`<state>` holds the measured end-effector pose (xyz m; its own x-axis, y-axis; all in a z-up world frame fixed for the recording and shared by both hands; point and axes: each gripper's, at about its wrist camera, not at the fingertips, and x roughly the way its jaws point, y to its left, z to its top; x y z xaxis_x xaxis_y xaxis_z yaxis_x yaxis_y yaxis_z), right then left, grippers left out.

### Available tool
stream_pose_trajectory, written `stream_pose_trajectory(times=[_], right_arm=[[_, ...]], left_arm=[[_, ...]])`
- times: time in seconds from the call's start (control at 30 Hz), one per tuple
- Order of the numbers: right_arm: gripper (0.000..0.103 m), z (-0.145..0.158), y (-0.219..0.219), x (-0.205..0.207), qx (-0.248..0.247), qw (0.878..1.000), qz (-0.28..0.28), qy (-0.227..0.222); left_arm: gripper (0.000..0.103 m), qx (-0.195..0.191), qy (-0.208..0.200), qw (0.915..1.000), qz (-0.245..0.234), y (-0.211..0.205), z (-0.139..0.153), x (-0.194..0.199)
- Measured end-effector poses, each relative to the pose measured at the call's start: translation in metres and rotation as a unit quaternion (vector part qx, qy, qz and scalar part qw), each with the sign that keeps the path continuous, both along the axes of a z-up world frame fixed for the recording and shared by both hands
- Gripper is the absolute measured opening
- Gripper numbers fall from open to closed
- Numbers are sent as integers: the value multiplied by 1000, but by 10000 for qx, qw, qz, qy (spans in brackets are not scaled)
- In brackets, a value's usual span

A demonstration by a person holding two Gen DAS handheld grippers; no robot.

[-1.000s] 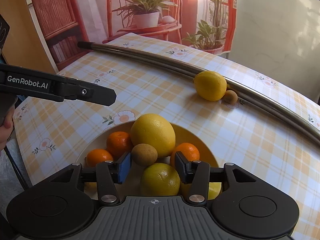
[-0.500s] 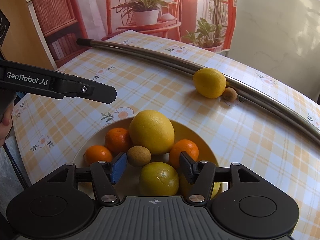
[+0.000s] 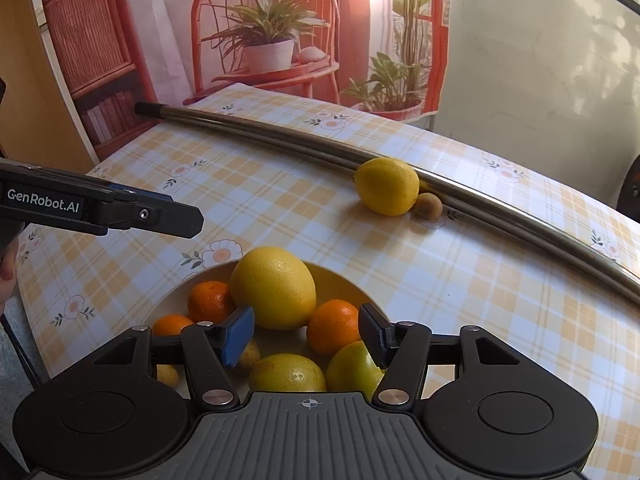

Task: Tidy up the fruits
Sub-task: 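Raise both open grippers above the filled plate, then move both open grippers to the lemon and kiwi beside the steel rod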

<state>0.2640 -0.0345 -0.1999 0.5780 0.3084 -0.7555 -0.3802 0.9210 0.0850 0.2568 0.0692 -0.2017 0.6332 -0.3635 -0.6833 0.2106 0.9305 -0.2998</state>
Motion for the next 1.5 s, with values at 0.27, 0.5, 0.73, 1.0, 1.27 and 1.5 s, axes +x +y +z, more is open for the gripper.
stream_pose_trajectory(times=[0.27, 0.5, 0.73, 1.0, 1.27, 1.5], right_arm=[[54, 11, -26, 10, 165, 9987, -424, -221], [54, 17, -47, 21, 263, 9962, -730, -385], [54, 20, -75, 38, 446, 9919, -1084, -496], [54, 11, -94, 51, 572, 9892, -1276, -433], [54, -5, -104, 58, 654, 9877, -1396, -257], [54, -17, -111, 62, 707, 9865, -1470, -134]], left_arm=[[50, 70, -111, 9999, -31, -5, 8, 10], [51, 205, -338, 9991, -171, -19, 23, 31], [59, 304, -492, 9977, -343, -44, 28, 64], [65, -76, 49, 10000, 10, -60, -5, 114], [78, -155, 354, 9991, 162, -69, -32, 148], [77, -186, 553, 9983, 67, -77, -48, 159]])
